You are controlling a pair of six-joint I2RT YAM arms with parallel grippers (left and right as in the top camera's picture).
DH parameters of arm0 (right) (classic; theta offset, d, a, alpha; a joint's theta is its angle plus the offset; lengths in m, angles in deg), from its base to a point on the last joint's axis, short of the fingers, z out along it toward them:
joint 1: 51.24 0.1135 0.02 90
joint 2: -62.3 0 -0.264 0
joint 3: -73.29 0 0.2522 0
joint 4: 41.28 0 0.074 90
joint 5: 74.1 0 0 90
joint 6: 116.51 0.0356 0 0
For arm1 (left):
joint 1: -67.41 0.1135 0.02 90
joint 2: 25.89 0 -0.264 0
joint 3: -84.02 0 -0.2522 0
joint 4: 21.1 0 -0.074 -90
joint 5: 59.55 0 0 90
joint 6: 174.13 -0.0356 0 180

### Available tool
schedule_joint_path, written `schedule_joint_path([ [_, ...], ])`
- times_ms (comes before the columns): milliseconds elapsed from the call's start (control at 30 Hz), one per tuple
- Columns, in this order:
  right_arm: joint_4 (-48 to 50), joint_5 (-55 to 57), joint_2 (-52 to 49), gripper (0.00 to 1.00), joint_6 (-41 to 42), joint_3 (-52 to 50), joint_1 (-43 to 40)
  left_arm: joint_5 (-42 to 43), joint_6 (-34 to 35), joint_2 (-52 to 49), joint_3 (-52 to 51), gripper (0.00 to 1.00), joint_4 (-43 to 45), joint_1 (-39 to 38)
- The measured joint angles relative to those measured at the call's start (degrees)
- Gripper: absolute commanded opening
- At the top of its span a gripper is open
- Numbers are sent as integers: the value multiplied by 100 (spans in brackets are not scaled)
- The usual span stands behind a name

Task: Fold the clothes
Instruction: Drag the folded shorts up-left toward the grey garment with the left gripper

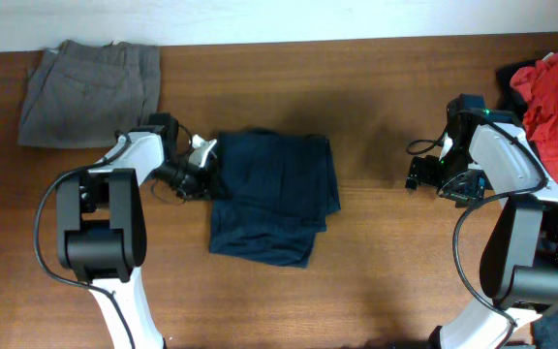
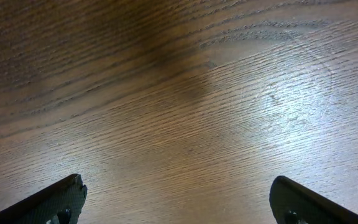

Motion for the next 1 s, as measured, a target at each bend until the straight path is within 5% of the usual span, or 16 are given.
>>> schedule_joint_path([
  [533,0,2,0,99,4,0,0,-2201,-37,-190,2358,1,719,-7],
  [1000,2,2,0,99,2,0,0,-3287,-356,-190,2535,1,1596,157],
])
